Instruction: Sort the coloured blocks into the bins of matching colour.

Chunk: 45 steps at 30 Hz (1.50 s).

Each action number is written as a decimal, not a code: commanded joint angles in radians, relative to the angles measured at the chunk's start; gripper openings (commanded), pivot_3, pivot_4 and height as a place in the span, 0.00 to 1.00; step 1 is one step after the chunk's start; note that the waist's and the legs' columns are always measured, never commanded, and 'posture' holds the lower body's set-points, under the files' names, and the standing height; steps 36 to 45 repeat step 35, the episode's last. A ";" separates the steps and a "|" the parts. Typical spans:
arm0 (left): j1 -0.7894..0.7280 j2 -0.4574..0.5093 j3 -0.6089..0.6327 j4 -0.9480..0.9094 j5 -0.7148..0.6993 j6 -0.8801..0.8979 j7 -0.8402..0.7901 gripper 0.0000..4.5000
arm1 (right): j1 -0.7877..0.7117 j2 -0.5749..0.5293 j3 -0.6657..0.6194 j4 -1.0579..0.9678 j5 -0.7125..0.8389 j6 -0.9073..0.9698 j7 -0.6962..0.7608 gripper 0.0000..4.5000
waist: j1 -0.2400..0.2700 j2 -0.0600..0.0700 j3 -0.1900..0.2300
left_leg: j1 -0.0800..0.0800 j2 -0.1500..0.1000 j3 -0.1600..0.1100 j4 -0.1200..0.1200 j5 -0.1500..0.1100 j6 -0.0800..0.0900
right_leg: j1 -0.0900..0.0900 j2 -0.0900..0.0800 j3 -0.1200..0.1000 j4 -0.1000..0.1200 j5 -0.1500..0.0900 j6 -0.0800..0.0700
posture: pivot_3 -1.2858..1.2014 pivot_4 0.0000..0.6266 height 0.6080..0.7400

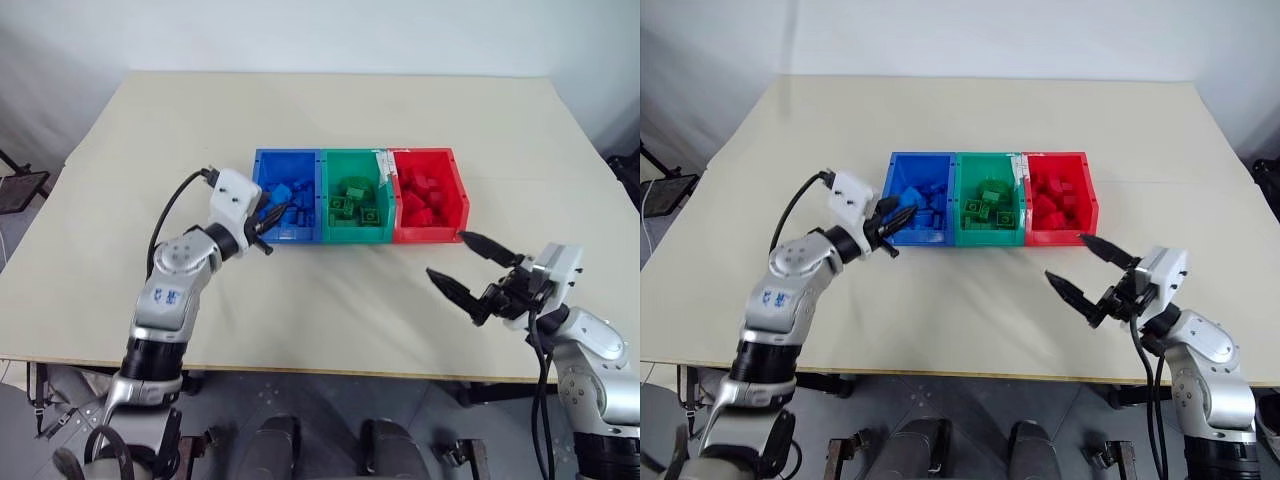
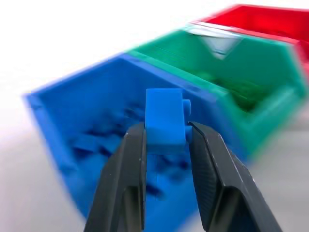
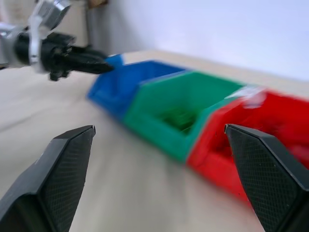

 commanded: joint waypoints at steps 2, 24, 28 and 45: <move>-0.079 0.006 -0.008 0.113 0.010 -0.052 -0.048 0.20 | 0.006 -0.003 -0.028 -0.014 0.002 -0.023 -0.008 1.00 | -0.003 0.000 0.000 | 0.000 0.000 0.000 0.000 0.000 0.000 | 0.000 0.000 0.000 0.000 0.000 0.000 | 0.52 0.24 1.00; 0.555 0.366 0.331 -0.173 -0.209 -0.290 -0.508 0.78 | -0.118 -0.142 0.077 0.200 -0.045 -0.035 0.302 1.00 | -0.028 0.000 0.000 | 0.001 0.006 0.001 -0.004 0.000 0.000 | -0.001 -0.001 0.001 -0.007 0.000 -0.001 | 0.52 0.24 1.00; 0.626 0.371 0.382 -0.186 -0.213 -0.307 -0.495 0.78 | -0.186 -0.165 0.087 0.323 -0.070 -0.078 0.374 1.00 | -0.010 0.000 0.000 | 0.001 0.005 0.000 -0.003 0.000 0.001 | 0.001 -0.002 0.000 -0.009 0.000 -0.001 | 0.52 0.24 1.00; 0.647 0.346 0.394 -0.211 -0.177 -0.298 -0.394 0.78 | -0.232 -0.165 0.068 0.390 -0.083 -0.087 0.381 1.00 | -0.006 0.000 0.000 | 0.000 0.005 0.000 -0.005 -0.001 0.001 | 0.000 -0.002 0.000 -0.009 0.000 -0.001 | 0.52 0.24 1.00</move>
